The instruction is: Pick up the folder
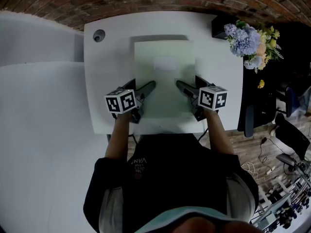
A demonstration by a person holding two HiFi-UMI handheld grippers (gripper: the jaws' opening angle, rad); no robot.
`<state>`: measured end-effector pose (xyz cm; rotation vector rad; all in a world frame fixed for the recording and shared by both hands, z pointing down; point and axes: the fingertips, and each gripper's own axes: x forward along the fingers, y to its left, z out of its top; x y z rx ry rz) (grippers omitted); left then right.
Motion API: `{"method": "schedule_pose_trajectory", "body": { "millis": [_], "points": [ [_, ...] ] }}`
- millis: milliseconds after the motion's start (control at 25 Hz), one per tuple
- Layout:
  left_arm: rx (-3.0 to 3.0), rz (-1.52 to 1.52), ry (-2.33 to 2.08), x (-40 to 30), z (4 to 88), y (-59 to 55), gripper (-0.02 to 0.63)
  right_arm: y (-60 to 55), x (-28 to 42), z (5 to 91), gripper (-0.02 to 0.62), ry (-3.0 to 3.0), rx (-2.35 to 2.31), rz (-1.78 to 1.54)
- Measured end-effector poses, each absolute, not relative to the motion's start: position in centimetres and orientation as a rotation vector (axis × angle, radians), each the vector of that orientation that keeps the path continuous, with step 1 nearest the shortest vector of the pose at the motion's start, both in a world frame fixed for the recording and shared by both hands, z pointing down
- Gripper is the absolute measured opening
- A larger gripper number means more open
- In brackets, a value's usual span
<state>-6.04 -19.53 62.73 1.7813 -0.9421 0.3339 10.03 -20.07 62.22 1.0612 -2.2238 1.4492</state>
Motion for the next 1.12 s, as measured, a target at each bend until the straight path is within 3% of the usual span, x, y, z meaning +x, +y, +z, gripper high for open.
{"method": "schedule_pose_trajectory", "body": {
  "millis": [1120],
  "points": [
    [1.926, 0.335, -0.967, -5.9, 59.2, -19.3, 0.413, -19.3, 10.2, 58.3, 0.397, -2.284, 1.17, 1.274]
  ]
}}
